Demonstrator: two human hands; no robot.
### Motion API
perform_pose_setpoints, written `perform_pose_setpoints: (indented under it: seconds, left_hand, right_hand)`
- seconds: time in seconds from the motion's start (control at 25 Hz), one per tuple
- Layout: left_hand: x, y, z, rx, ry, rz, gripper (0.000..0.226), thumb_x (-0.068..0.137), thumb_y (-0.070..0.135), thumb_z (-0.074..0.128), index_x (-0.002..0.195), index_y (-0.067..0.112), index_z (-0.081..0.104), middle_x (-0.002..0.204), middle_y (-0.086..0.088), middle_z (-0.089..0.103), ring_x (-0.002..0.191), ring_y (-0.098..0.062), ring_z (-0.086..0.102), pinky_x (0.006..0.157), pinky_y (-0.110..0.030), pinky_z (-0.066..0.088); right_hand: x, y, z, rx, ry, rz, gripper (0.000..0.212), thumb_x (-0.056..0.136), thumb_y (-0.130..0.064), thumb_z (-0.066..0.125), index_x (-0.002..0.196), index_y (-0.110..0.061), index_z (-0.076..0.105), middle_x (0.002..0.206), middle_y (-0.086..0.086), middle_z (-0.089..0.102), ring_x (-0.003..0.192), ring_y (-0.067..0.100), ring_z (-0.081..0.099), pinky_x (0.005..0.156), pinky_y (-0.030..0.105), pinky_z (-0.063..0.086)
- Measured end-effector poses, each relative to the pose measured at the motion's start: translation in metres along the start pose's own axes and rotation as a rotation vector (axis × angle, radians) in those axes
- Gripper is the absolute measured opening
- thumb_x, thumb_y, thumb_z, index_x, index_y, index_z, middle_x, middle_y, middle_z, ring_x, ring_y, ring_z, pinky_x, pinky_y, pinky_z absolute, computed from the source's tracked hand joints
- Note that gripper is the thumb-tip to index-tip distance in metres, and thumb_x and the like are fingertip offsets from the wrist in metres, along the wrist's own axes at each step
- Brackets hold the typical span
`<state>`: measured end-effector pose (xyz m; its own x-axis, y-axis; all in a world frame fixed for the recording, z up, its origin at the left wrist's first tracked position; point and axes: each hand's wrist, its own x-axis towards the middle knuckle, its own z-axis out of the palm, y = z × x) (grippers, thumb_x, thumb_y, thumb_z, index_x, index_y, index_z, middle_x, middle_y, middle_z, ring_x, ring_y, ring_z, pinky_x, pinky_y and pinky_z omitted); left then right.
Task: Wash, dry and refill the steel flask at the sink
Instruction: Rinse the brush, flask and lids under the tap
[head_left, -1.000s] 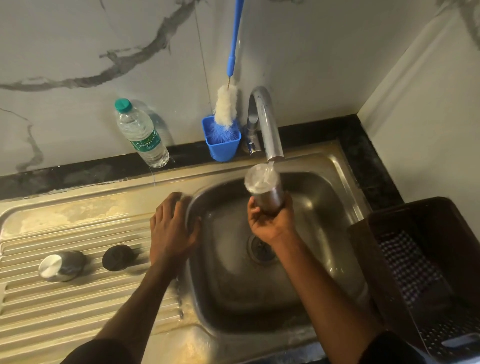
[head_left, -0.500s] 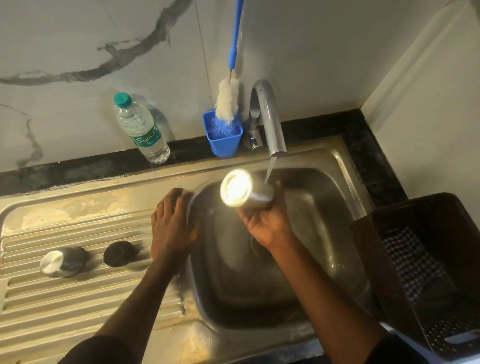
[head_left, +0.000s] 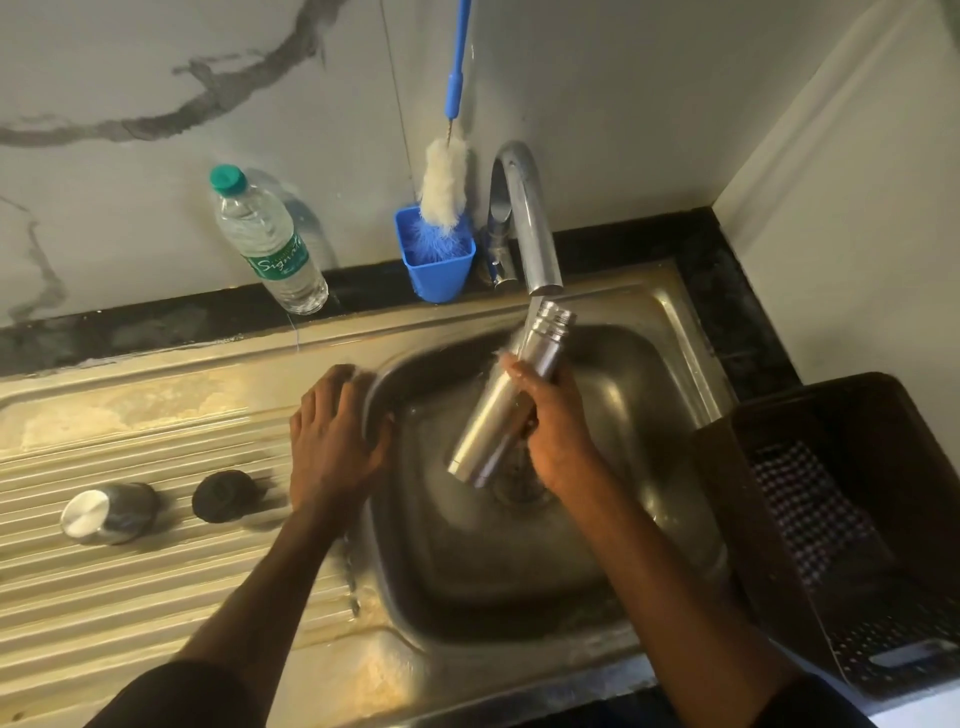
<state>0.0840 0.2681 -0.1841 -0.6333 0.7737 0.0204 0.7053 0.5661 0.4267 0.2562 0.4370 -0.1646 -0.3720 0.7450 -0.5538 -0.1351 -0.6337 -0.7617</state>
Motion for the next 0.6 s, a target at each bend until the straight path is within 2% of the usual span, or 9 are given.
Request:
perform_pose_setpoints:
  seconds: [0.08,0.16,0.24,0.32,0.4,0.48,0.52,0.6]
  left_hand:
    - [0.000,0.000,0.000,0.001,-0.006,0.003,0.061,0.089,0.034,0.076,0.143,0.025,0.049,0.151,-0.006,0.040,0.139,-0.032,0.041,0.112,-0.053,0.037]
    - [0.001,-0.002,0.000,0.013,-0.018,-0.006,0.063,0.088,0.035,0.076,0.144,0.026,0.048,0.152,-0.005,0.039,0.139,-0.032,0.040,0.113,-0.052,0.036]
    - [0.002,-0.002,0.002,0.016,-0.025,-0.018,0.063,0.089,0.036,0.075,0.145,0.026,0.047,0.153,-0.005,0.039,0.140,-0.031,0.039,0.114,-0.052,0.035]
    - [0.002,-0.003,0.002,0.011,-0.018,-0.019,0.062,0.089,0.035,0.074,0.145,0.025,0.048,0.153,-0.005,0.039,0.140,-0.031,0.039,0.114,-0.053,0.035]
    - [0.002,-0.003,0.002,0.013,-0.013,-0.014,0.062,0.090,0.036,0.074,0.145,0.024,0.048,0.152,-0.006,0.039,0.140,-0.032,0.039,0.113,-0.053,0.036]
    - [0.002,-0.003,0.003,0.017,-0.014,-0.014,0.062,0.090,0.036,0.074,0.145,0.024,0.049,0.152,-0.006,0.040,0.139,-0.032,0.039,0.113,-0.053,0.036]
    - [0.002,-0.004,0.003,0.014,-0.014,-0.018,0.062,0.089,0.036,0.074,0.145,0.024,0.049,0.152,-0.006,0.040,0.139,-0.032,0.039,0.113,-0.053,0.036]
    - [0.001,-0.005,0.003,-0.001,-0.015,-0.019,0.061,0.090,0.037,0.074,0.145,0.025,0.049,0.152,-0.006,0.040,0.140,-0.032,0.039,0.114,-0.053,0.036]
  right_hand:
    - [0.002,0.001,0.007,0.371,-0.076,0.172,0.060,0.087,-0.034,0.073,0.142,-0.015,0.059,0.117,0.011,0.072,0.108,0.030,0.067,0.092,0.048,0.055]
    - [0.005,0.004,0.006,0.678,-0.080,0.222,0.060,0.095,-0.042,0.065,0.146,-0.012,0.056,0.126,0.017,0.067,0.111,0.034,0.065,0.093,0.051,0.055]
    - [0.012,0.004,0.004,0.874,-0.004,0.242,0.063,0.096,-0.046,0.063,0.146,-0.009,0.054,0.136,0.020,0.063,0.118,0.040,0.063,0.094,0.057,0.052]
    - [0.020,0.003,0.007,0.970,0.069,0.285,0.066,0.095,-0.046,0.064,0.144,-0.004,0.055,0.136,0.028,0.062,0.123,0.045,0.061,0.091,0.058,0.053]
    - [0.023,0.002,0.014,0.952,0.078,0.363,0.065,0.095,-0.046,0.063,0.143,-0.003,0.056,0.127,0.031,0.064,0.115,0.045,0.064,0.079,0.054,0.060]
    - [0.025,0.010,0.016,0.850,0.009,0.470,0.063,0.094,-0.049,0.065,0.139,-0.005,0.060,0.119,0.027,0.069,0.102,0.042,0.070,0.067,0.049,0.064]
    - [0.022,0.012,0.014,0.742,-0.059,0.514,0.060,0.094,-0.051,0.066,0.133,-0.006,0.063,0.113,0.023,0.071,0.095,0.038,0.072,0.067,0.046,0.065]
    - [0.013,0.012,0.004,0.445,-0.239,0.539,0.054,0.092,-0.058,0.068,0.121,-0.012,0.066,0.105,0.015,0.071,0.091,0.033,0.073,0.081,0.045,0.062]
